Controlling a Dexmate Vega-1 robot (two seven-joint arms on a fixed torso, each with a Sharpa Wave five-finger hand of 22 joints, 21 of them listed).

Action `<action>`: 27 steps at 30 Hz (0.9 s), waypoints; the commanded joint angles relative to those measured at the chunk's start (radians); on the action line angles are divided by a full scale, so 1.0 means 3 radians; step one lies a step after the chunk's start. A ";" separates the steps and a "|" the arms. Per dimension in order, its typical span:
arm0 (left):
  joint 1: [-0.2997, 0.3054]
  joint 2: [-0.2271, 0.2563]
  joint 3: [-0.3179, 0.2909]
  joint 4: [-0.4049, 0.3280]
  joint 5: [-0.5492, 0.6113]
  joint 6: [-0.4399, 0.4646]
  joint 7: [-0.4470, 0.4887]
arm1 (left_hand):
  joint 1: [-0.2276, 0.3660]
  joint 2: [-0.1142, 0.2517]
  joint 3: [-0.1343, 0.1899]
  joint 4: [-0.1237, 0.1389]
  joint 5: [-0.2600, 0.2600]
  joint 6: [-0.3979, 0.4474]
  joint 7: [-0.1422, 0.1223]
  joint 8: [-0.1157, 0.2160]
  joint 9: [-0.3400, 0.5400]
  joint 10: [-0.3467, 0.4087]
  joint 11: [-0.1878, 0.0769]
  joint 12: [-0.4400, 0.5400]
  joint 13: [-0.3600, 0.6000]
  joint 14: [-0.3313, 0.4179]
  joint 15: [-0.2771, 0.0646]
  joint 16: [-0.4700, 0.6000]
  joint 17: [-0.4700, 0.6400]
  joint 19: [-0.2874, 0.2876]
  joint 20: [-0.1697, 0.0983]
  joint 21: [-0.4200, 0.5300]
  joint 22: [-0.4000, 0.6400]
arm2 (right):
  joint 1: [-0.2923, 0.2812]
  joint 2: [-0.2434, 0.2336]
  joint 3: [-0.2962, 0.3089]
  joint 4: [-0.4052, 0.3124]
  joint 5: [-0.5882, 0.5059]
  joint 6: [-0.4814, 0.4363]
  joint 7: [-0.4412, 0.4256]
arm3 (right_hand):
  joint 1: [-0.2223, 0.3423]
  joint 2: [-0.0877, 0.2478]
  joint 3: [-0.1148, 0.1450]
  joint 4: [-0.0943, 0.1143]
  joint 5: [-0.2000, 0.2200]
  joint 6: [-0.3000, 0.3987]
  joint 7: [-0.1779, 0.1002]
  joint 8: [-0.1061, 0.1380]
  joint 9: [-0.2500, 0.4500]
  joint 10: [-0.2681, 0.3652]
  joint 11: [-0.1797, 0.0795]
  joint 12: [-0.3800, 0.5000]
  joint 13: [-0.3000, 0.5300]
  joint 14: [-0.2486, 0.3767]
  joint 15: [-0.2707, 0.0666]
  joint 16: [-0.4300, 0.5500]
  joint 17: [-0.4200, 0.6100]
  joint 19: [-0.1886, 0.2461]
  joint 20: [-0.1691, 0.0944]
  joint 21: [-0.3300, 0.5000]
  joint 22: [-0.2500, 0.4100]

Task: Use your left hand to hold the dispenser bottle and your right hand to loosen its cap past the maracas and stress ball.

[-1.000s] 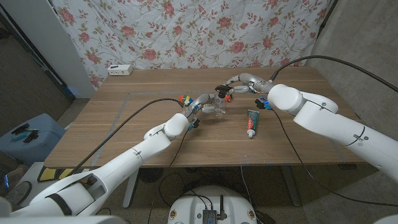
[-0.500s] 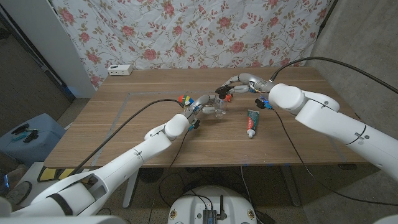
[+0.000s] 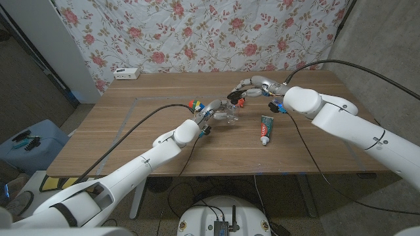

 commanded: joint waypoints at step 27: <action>-0.0018 -0.0030 0.0013 0.0043 0.0026 -0.0062 0.0054 | -0.0140 0.0337 0.0319 0.0272 0.0000 0.0237 -0.0063 0.0053 0.0003 0.0168 -0.0142 0.0078 0.0505 0.0162 -0.0361 0.0013 0.0038 0.0006 -0.0216 0.0002 0.0004 | 0.0062 -0.0059 0.0043 -0.0020 -0.0084 0.0110 0.0110 | 0.0147 -0.0004 0.0009 0.0012 0.0025 0.0130 -0.0002 0.0014 -0.0003 0.0063 -0.0082 0.0010 0.0004 0.0040 -0.0049 0.0039 0.0013 0.0022 -0.0050 0.0006 0.0009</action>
